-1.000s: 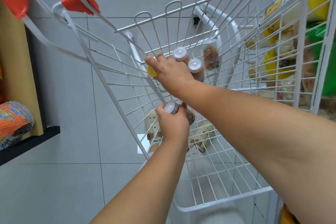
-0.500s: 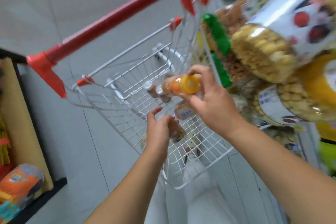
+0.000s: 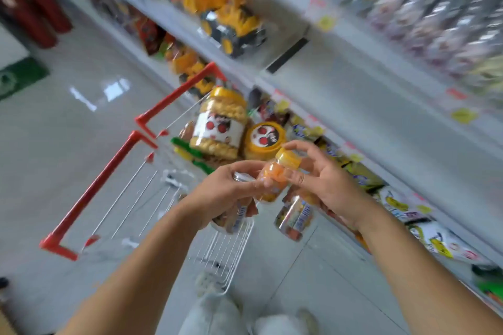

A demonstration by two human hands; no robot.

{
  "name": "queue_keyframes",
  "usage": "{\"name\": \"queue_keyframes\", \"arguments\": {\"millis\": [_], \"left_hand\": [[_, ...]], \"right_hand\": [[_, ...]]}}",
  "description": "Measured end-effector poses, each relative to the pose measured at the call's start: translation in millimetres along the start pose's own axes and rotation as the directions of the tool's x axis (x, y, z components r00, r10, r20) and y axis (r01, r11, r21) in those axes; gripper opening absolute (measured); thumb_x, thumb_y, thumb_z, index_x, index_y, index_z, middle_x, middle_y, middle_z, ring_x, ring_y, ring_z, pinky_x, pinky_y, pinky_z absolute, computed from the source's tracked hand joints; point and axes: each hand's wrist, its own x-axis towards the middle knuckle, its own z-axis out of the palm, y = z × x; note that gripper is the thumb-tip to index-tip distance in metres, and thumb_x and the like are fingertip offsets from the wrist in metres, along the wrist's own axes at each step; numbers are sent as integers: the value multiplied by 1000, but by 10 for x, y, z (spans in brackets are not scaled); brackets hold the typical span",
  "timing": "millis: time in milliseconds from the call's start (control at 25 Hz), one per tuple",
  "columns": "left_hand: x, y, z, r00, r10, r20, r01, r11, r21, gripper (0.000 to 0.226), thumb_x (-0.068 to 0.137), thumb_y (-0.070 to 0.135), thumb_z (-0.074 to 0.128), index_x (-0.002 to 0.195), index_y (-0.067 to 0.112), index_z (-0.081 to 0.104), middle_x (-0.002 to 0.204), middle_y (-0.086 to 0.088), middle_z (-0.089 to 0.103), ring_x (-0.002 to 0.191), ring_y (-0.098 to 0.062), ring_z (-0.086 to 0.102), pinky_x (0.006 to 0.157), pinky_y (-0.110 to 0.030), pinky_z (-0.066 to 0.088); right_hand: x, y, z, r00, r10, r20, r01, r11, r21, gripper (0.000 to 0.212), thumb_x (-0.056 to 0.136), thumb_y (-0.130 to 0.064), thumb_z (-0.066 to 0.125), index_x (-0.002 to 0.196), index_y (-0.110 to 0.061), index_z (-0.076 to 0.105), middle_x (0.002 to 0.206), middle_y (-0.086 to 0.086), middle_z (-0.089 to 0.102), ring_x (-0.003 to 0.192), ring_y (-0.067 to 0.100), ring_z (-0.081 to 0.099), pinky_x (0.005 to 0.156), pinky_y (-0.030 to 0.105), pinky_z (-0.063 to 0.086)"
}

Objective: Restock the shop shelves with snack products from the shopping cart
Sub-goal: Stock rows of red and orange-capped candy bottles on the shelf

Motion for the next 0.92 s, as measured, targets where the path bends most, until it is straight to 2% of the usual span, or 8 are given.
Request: {"name": "queue_keyframes", "arguments": {"millis": [200, 280, 360, 480, 560, 640, 760, 920], "left_hand": [[59, 703, 1257, 984, 109, 143, -155, 918, 364, 39, 79, 17, 82, 106, 39, 64, 82, 11, 74, 62, -9, 68, 57, -21, 54], [124, 789, 1819, 971, 144, 192, -214, 882, 420, 42, 77, 21, 84, 107, 40, 62, 78, 13, 74, 63, -12, 68, 63, -28, 56], [215, 834, 2399, 951, 175, 253, -268, 875, 403, 45, 74, 28, 85, 111, 40, 65, 72, 4, 72, 59, -16, 65, 63, -34, 49], [365, 968, 3149, 928, 196, 316, -306, 885, 351, 40, 76, 31, 81, 115, 35, 70, 63, 2, 70, 49, -12, 57, 54, -25, 34], [490, 1100, 3632, 920, 188, 344, -308, 889, 338, 38, 76, 36, 81, 112, 37, 70, 68, -2, 72, 53, -17, 59, 57, -30, 36], [658, 1269, 4022, 925, 179, 336, -295, 895, 334, 30, 81, 32, 79, 109, 38, 69, 65, 3, 72, 46, -12, 60, 49, -21, 41], [970, 1516, 4528, 887, 160, 432, -324, 884, 338, 35, 83, 25, 77, 116, 32, 69, 67, 5, 71, 49, -12, 63, 44, -18, 45], [1261, 1694, 5000, 800, 157, 579, -334, 919, 211, 19, 91, 20, 68, 109, 19, 72, 77, 1, 72, 61, -14, 65, 59, -28, 58]], "right_hand": [[-999, -212, -988, 969, -57, -242, 68, 997, 37, 43, 82, -22, 70, 123, -31, 59, 110, 1, 71, 98, 21, 70, 84, 39, 57], [-1390, -196, -1366, 939, -71, -337, 81, 997, 16, 45, 80, -27, 73, 122, -30, 59, 108, -1, 72, 97, 20, 70, 83, 36, 57], [-1801, -152, -1790, 898, -66, -436, 90, 995, 36, 37, 82, -24, 72, 117, -28, 61, 103, -1, 74, 88, 21, 71, 74, 36, 55], [-2342, -61, -2419, 773, -15, -634, 113, 987, 115, 17, 86, -26, 70, 103, -30, 68, 95, -2, 76, 65, 21, 65, 68, 43, 47], [-2638, -33, -2817, 665, 34, -746, 159, 970, 186, 15, 78, -39, 74, 91, -34, 73, 98, 2, 76, 71, 28, 66, 70, 45, 49], [-2806, -22, -3122, 581, 19, -814, 150, 980, 130, 7, 75, -42, 76, 81, -41, 74, 95, -7, 76, 76, 17, 69, 69, 33, 51], [-2873, -67, -3469, 611, -48, -790, 96, 995, 14, 10, 75, -41, 77, 83, -42, 73, 86, -19, 73, 83, 1, 68, 82, 30, 54], [-2896, 26, -3693, 552, -49, -832, 118, 993, 20, 29, 73, -43, 80, 101, -44, 71, 95, -4, 74, 86, 19, 72, 87, 51, 56]]}}
